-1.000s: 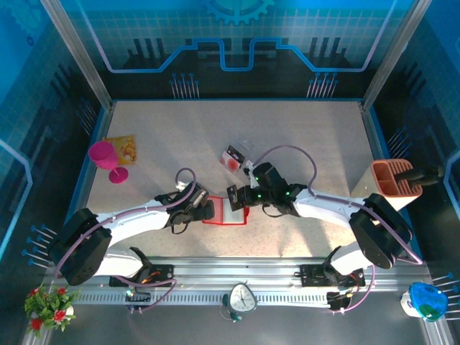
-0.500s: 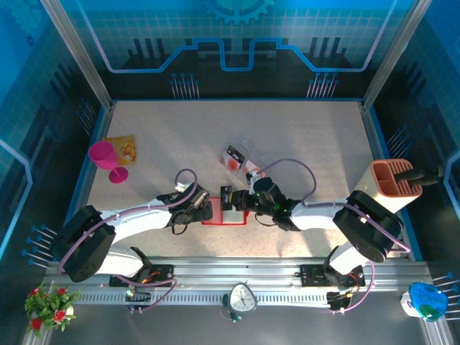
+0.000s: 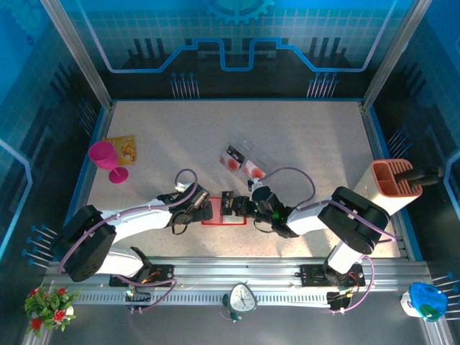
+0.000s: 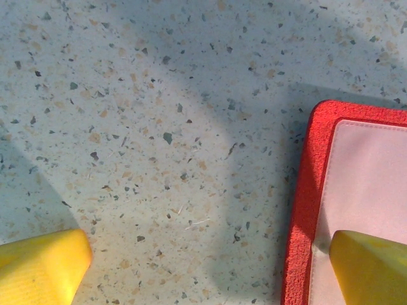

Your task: Put the credit cards into the card holder

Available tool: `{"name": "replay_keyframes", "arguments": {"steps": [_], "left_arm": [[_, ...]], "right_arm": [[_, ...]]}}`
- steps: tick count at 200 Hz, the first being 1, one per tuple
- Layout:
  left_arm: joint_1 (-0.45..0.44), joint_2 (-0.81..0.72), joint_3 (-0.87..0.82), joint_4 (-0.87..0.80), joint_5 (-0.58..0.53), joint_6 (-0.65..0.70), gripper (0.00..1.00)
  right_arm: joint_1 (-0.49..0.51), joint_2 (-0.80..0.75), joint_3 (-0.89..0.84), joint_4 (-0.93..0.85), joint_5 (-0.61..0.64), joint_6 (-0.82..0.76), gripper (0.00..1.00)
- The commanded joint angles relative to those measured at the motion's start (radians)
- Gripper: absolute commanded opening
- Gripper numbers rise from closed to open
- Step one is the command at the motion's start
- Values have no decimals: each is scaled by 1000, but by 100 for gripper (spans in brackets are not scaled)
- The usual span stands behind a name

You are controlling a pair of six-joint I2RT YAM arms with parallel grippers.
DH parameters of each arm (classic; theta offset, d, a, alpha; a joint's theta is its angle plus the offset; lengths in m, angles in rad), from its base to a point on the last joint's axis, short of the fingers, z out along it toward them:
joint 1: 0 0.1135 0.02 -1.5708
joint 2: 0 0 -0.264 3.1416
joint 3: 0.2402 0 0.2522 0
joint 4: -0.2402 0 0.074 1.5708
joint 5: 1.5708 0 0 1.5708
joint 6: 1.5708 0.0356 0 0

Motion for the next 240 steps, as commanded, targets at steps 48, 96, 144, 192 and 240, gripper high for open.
{"name": "replay_keyframes", "arguments": {"steps": [48, 96, 144, 192, 240], "left_arm": [[2, 43, -29, -16, 4, -21, 99], [2, 43, -31, -12, 4, -21, 99], [2, 53, -32, -7, 5, -19, 99], [2, 50, -34, -4, 5, -20, 99], [2, 51, -35, -2, 4, -21, 99]], "right_arm": [[17, 65, -18, 106, 29, 50, 0], [25, 83, -20, 123, 13, 68, 0], [38, 93, -27, 112, -1, 89, 0], [45, 74, -32, 65, -3, 112, 0], [47, 52, -21, -16, -11, 135, 0]]}}
